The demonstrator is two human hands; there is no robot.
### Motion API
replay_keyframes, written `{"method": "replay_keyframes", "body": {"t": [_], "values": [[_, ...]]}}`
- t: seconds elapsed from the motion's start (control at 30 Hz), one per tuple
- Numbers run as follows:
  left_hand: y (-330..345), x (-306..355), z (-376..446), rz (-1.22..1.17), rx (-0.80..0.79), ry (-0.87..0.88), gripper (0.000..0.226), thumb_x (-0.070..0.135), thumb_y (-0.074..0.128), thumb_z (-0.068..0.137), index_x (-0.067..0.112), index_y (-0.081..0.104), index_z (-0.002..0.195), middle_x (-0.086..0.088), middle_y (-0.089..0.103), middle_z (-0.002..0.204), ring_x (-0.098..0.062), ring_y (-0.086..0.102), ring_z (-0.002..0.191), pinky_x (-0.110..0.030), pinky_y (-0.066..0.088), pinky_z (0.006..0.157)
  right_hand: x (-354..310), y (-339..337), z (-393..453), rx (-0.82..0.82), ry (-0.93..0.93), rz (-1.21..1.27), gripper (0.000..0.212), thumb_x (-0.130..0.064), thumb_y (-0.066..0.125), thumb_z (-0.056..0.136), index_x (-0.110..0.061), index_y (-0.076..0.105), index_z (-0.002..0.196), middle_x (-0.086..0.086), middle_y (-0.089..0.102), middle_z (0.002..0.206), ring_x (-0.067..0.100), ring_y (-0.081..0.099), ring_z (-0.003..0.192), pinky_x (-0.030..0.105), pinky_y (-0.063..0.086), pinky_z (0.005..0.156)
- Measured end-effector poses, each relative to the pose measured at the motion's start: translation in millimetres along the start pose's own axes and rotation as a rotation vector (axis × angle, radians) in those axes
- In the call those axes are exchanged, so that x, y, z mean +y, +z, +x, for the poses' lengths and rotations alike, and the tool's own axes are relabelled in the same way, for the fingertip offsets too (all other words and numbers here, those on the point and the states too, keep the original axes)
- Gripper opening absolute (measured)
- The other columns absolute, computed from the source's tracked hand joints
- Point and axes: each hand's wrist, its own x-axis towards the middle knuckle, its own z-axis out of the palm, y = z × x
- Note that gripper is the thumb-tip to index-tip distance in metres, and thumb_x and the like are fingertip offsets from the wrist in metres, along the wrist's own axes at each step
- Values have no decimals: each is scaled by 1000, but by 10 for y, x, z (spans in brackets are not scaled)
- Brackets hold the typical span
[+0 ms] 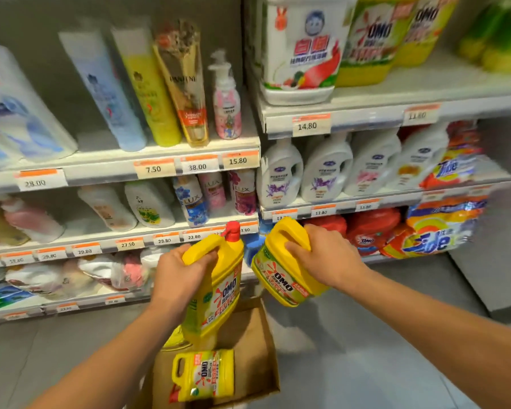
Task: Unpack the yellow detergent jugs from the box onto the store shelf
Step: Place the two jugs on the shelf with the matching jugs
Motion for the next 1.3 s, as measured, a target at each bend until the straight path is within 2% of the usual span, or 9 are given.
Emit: {"method": "replay_keyframes", "body": {"t": [0.1,0.2,0.4,0.5,0.63,0.9,1.07,1.2,1.3], "values": [[70,218,-86,36,-44,12,6,23,79,85,18,77,88,3,78,72,-24,73,74,-37,58,69,106,-345,-115,-4,21,-13,48,-67,55,91,-25,62,114,7,70,122,36,64,115,46,53,89],[199,400,-171,86,-86,37,7,24,82,82,19,77,83,0,78,71,-27,74,73,-43,60,71,253,-625,-237,-13,50,-30,48,-66,56,91,-26,61,117,5,69,124,35,63,117,45,52,91],[493,709,-345,151,-128,82,8,30,83,77,33,76,76,1,77,68,-26,74,70,-45,61,70,608,-1067,-400,-28,98,-61,46,-71,54,88,-30,59,110,1,71,118,31,67,110,47,54,92],[676,909,-446,136,-158,74,7,27,82,80,25,77,77,1,77,69,-26,74,71,-44,61,72,785,-1316,-413,-29,101,-64,47,-72,54,87,-32,60,111,-1,71,118,27,67,108,49,55,92],[926,1225,-590,133,-184,81,6,27,81,82,25,77,86,1,78,75,-23,74,73,-41,61,73,1009,-1680,-382,-23,75,-75,56,-76,52,85,-35,60,122,-1,70,123,27,67,111,48,57,91],[1346,1931,-898,42,-162,59,6,21,81,83,25,77,86,1,79,75,-25,74,76,-37,59,69,1398,-2700,-174,-53,-81,-80,44,-71,56,89,-32,64,105,-3,69,110,22,65,99,45,57,87],[1545,2389,-988,-10,-137,45,9,18,82,81,18,77,88,-4,79,74,-27,75,74,-35,58,64,1508,-3431,32,-19,-224,-73,30,-74,57,86,-45,63,90,-11,70,108,18,66,98,42,57,84],[1669,2710,-1005,-73,-91,41,11,18,84,78,17,76,86,-5,80,79,-29,74,79,-40,59,75,1509,-3838,202,-6,-251,-92,43,-75,58,84,-33,67,87,-7,72,98,20,66,91,45,58,81],[1707,2921,-986,-152,-66,45,11,17,84,78,19,76,85,1,79,73,-27,75,78,-37,58,70,1476,-4048,329,7,-239,-72,45,-73,60,86,-29,68,87,-6,72,88,19,69,82,43,60,74]]}}
